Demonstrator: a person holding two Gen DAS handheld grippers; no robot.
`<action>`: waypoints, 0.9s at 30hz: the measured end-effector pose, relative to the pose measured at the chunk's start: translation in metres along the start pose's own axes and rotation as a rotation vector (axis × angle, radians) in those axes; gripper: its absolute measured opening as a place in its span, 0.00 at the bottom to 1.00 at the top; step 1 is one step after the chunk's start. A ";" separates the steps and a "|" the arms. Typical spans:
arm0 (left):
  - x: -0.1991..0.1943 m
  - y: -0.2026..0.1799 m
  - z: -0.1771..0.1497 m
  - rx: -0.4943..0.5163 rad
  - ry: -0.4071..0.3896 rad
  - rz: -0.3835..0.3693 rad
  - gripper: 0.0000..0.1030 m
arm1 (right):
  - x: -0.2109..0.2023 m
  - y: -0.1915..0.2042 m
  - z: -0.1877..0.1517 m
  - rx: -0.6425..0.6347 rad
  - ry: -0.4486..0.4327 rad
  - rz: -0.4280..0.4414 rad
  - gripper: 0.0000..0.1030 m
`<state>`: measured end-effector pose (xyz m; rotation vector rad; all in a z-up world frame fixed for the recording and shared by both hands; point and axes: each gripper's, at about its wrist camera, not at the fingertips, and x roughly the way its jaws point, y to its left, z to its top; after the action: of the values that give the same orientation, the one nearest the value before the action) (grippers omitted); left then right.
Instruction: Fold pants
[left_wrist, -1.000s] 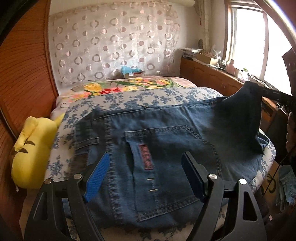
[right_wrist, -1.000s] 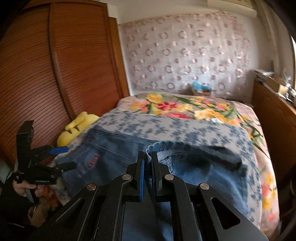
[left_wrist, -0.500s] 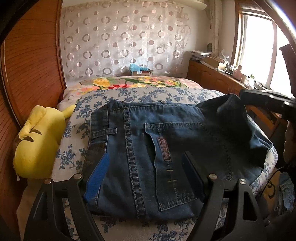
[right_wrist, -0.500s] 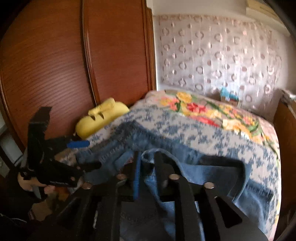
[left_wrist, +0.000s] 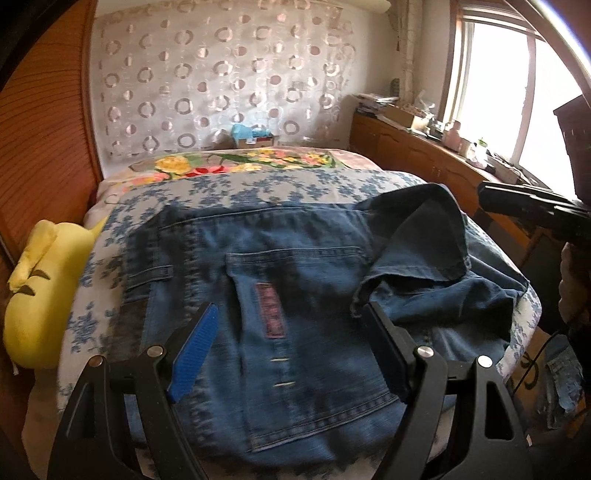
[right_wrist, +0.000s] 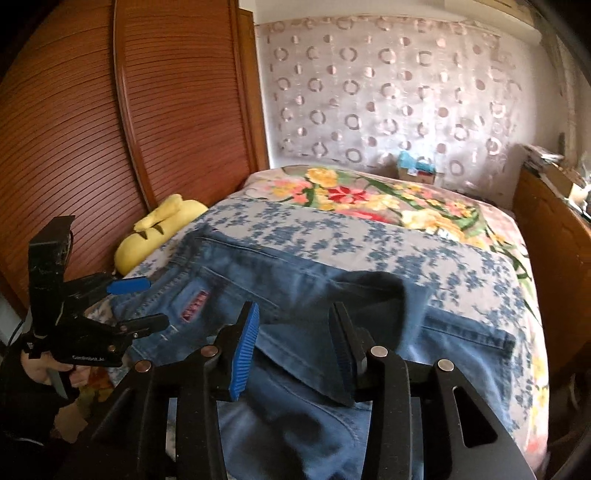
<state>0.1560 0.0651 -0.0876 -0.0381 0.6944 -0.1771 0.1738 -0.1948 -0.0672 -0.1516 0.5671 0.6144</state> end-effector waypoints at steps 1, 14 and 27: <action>0.002 -0.003 0.000 0.004 0.002 -0.004 0.78 | -0.001 -0.001 -0.001 0.004 -0.001 -0.006 0.40; 0.029 -0.031 0.015 0.054 0.032 -0.062 0.78 | -0.001 -0.013 -0.013 0.036 0.028 -0.043 0.47; 0.053 -0.050 0.017 0.094 0.101 -0.118 0.51 | 0.021 -0.024 -0.021 0.086 0.111 -0.037 0.48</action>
<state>0.1990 0.0063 -0.1037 0.0203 0.7838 -0.3266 0.1926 -0.2100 -0.0968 -0.1153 0.6960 0.5465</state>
